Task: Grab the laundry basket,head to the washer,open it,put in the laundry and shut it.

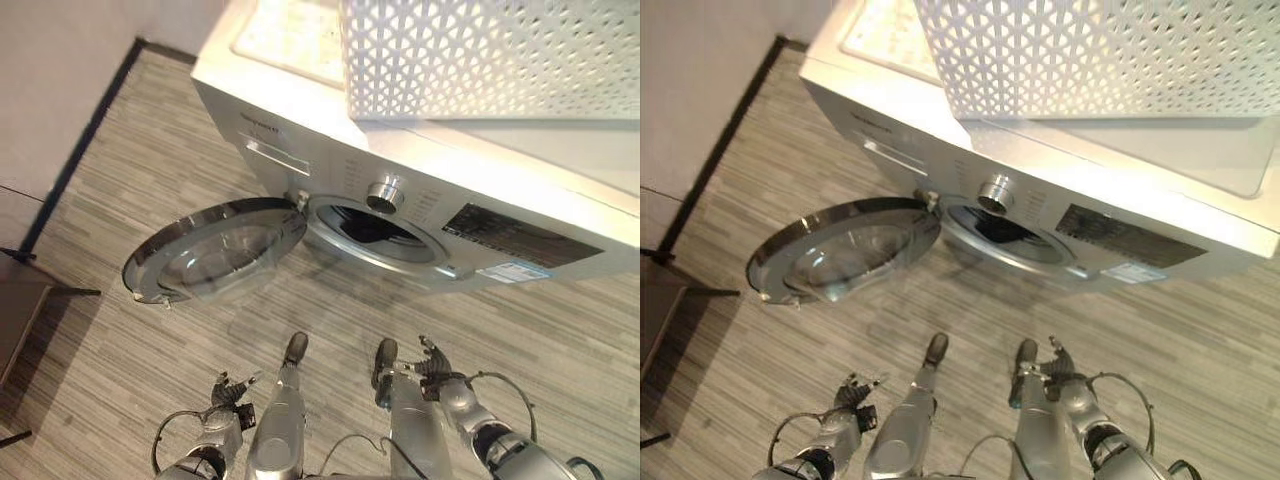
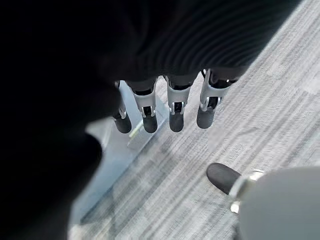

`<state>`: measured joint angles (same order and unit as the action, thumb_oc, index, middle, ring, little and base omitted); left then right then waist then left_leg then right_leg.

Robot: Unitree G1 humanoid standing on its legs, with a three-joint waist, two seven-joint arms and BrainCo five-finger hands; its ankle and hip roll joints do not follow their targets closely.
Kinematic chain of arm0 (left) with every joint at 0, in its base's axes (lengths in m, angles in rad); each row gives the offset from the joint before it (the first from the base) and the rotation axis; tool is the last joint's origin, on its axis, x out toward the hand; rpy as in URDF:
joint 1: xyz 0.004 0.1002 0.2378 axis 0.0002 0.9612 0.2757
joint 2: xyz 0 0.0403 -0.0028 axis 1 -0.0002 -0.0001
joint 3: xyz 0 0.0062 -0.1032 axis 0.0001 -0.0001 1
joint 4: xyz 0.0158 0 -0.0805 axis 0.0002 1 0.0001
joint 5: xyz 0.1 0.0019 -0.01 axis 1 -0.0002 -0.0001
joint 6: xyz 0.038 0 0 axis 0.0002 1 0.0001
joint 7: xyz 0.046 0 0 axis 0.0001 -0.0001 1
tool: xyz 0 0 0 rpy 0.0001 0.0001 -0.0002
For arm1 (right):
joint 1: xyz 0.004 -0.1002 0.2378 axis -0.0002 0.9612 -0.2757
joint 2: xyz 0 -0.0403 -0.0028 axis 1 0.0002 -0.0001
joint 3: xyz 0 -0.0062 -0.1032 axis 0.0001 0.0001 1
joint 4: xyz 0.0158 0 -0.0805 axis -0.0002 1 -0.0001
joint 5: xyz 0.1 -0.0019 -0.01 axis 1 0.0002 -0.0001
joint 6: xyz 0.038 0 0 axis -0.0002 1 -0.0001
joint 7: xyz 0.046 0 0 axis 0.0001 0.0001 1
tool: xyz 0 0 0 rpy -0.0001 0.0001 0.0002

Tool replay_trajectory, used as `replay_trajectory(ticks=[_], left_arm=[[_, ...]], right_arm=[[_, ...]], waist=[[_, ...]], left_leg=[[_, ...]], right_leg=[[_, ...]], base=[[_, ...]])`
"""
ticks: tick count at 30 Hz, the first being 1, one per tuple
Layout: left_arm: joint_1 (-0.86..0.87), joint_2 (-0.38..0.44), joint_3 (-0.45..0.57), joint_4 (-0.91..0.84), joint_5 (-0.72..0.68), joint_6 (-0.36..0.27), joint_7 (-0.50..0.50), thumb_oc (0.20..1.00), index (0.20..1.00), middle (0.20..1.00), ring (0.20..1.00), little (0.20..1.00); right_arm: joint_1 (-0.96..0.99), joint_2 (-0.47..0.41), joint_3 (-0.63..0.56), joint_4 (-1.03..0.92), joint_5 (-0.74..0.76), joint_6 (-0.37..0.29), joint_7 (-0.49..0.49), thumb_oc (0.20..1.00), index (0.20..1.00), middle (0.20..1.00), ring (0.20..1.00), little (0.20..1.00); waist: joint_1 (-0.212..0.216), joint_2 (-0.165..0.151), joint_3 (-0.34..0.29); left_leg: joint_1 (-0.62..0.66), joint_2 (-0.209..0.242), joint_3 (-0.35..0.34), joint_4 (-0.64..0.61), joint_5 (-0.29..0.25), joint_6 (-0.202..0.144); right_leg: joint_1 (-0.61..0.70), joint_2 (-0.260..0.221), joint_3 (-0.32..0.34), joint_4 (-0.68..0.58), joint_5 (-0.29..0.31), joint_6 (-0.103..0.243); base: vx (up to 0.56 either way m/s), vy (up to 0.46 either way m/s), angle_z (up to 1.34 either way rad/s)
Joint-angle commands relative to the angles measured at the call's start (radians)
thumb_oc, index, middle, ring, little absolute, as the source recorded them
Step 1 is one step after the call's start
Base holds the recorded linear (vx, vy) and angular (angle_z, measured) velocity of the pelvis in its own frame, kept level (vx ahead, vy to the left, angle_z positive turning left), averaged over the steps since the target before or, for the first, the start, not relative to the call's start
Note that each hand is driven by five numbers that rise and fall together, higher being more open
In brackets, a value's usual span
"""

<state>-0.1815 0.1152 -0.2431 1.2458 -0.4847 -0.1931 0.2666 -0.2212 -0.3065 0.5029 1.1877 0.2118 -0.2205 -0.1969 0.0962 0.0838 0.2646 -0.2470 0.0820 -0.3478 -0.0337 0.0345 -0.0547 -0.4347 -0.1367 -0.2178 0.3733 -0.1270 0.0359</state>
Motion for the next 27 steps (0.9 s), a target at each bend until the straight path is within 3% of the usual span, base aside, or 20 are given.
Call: replay_trajectory(ticks=[1, 2, 8, 12, 16, 17, 19, 20, 22, 23, 24, 25, 27], left_arm=[[-0.039, 0.007, 0.001, 0.033, 0.100, -0.019, -0.018, 1.000, 1.000, 1.000, 1.000, 1.000], [-0.001, 0.024, 0.008, 0.032, 0.128, -0.017, -0.044, 1.000, 1.000, 1.000, 1.000, 1.000], [0.100, 0.069, 0.086, -0.023, 0.125, -0.049, -0.083, 1.000, 1.000, 1.000, 1.000, 1.000], [0.190, 0.062, 0.100, -0.050, 0.194, -0.045, -0.106, 1.000, 1.000, 1.000, 1.000, 1.000], [0.263, 0.079, 0.092, -0.096, 0.276, -0.040, -0.119, 1.000, 1.000, 1.000, 1.000, 1.000], [0.264, 0.079, 0.092, -0.096, 0.276, -0.040, -0.119, 1.000, 1.000, 1.000, 1.000, 1.000], [0.310, 0.090, 0.110, -0.119, 0.333, -0.041, -0.099, 1.000, 1.000, 1.000, 1.000, 1.000], [0.324, 0.084, 0.124, -0.109, 0.346, -0.040, -0.096, 1.000, 1.000, 1.000, 1.000, 1.000], [0.334, 0.076, 0.136, -0.098, 0.344, -0.038, -0.092, 1.000, 1.000, 1.000, 1.000, 1.000], [0.339, 0.071, 0.140, -0.089, 0.345, -0.037, -0.092, 1.000, 1.000, 1.000, 1.000, 1.000], [0.341, 0.079, 0.136, -0.054, 0.374, -0.029, -0.091, 1.000, 1.000, 1.000, 1.000, 1.000], [0.341, 0.079, 0.136, -0.054, 0.374, -0.029, -0.091, 1.000, 1.000, 1.000, 1.000, 1.000], [0.341, 0.077, 0.142, -0.030, 0.384, -0.022, -0.098, 1.000, 1.000, 1.000, 1.000, 1.000]], right_arm=[[0.047, -0.021, -0.018, -0.038, -0.037, -0.009, 0.034, 1.000, 1.000, 1.000, 1.000, 1.000], [0.027, -0.039, -0.026, -0.046, -0.017, 0.003, 0.082, 1.000, 1.000, 1.000, 1.000, 1.000], [0.096, -0.073, -0.037, -0.146, -0.056, -0.006, 0.127, 1.000, 1.000, 1.000, 1.000, 1.000], [0.101, -0.041, -0.026, -0.087, -0.094, 0.001, 0.163, 1.000, 1.000, 1.000, 1.000, 1.000], [0.092, -0.030, -0.035, -0.070, -0.114, 0.008, 0.168, 1.000, 1.000, 1.000, 1.000, 1.000], [0.092, -0.030, -0.035, -0.070, -0.115, 0.008, 0.168, 1.000, 1.000, 1.000, 1.000, 1.000], [0.075, -0.025, -0.050, -0.079, -0.107, 0.013, 0.171, 1.000, 1.000, 1.000, 1.000, 1.000], [0.070, -0.023, -0.051, -0.086, -0.106, 0.015, 0.168, 1.000, 1.000, 1.000, 1.000, 1.000], [0.064, -0.020, -0.049, -0.086, -0.107, 0.018, 0.167, 1.000, 1.000, 1.000, 1.000, 1.000], [0.062, -0.016, -0.044, -0.087, -0.109, 0.021, 0.168, 1.000, 1.000, 1.000, 1.000, 1.000], [0.079, -0.009, -0.047, -0.083, -0.104, 0.020, 0.179, 1.000, 1.000, 1.000, 1.000, 1.000], [0.079, -0.009, -0.047, -0.084, -0.104, 0.020, 0.179, 1.000, 1.000, 1.000, 1.000, 1.000], [0.089, 0.005, -0.049, -0.069, -0.108, 0.022, 0.179, 1.000, 1.000, 1.000, 1.000, 1.000]], waist=[[0.030, -0.035, 0.026], [0.060, -0.034, -0.002], [0.086, -0.056, -0.071], [0.150, -0.084, -0.144], [0.184, -0.109, -0.182], [0.184, -0.110, -0.182], [0.183, -0.117, -0.194], [0.182, -0.117, -0.195], [0.191, -0.106, -0.195], [0.195, -0.094, -0.195], [0.166, -0.083, -0.197], [0.168, -0.081, -0.196], [0.174, -0.080, -0.201]], left_leg=[[0.001, 0.011, -0.111, -0.054, 0.131, -0.057], [0.039, 0.003, -0.126, -0.054, 0.125, -0.060], [0.113, -0.019, -0.151, -0.054, 0.092, -0.050], [0.189, -0.063, -0.174, 0.001, -0.004, -0.019], [0.215, -0.134, -0.187, 0.099, -0.102, 0.011], [0.213, -0.137, -0.186, 0.104, -0.104, 0.012], [0.219, -0.187, -0.138, 0.133, -0.146, 0.050], [0.221, -0.205, -0.116, 0.134, -0.150, 0.064], [0.220, -0.209, -0.090, 0.137, -0.149, 0.077], [0.222, -0.202, -0.072, 0.137, -0.144, 0.085], [0.243, -0.183, -0.071, 0.105, -0.117, 0.094], [0.247, -0.179, -0.070, 0.102, -0.118, 0.093], [0.277, -0.150, -0.051, 0.051, -0.103, 0.089]], right_leg=[[0.276, -0.088, -0.039, -0.367, 0.188, 0.101], [0.334, -0.097, -0.063, -0.392, 0.190, 0.105], [0.452, -0.122, -0.104, -0.431, 0.195, 0.124], [0.562, -0.165, -0.138, -0.461, 0.194, 0.143], [0.612, -0.223, -0.148, -0.447, 0.203, 0.166], [0.612, -0.225, -0.147, -0.447, 0.203, 0.167], [0.558, -0.291, -0.088, -0.416, 0.299, 0.204], [0.520, -0.323, -0.052, -0.401, 0.384, 0.219], [0.482, -0.339, -0.037, -0.387, 0.423, 0.220], [0.458, -0.322, -0.021, -0.382, 0.403, 0.207], [0.442, -0.213, 0.064, -0.378, 0.306, 0.169], [0.444, -0.210, 0.065, -0.375, 0.304, 0.168], [0.461, -0.168, -0.015, -0.403, 0.270, 0.159]], base=[[0.00, 0.003, 0.14], [0.01, -0.006, 0.19], [0.01, 0.042, 0.22], [0.08, 0.159, 0.24], [-0.01, 0.183, 0.16], [-0.13, 0.237, 0.19], [-0.25, 0.292, 0.04], [-0.17, 0.167, -0.15], [-0.15, 0.122, -0.61], [-0.14, 0.141, -0.80], [-0.05, 0.077, -0.67], [-0.01, 0.032, -0.38], [0.00, -0.044, -0.28]])
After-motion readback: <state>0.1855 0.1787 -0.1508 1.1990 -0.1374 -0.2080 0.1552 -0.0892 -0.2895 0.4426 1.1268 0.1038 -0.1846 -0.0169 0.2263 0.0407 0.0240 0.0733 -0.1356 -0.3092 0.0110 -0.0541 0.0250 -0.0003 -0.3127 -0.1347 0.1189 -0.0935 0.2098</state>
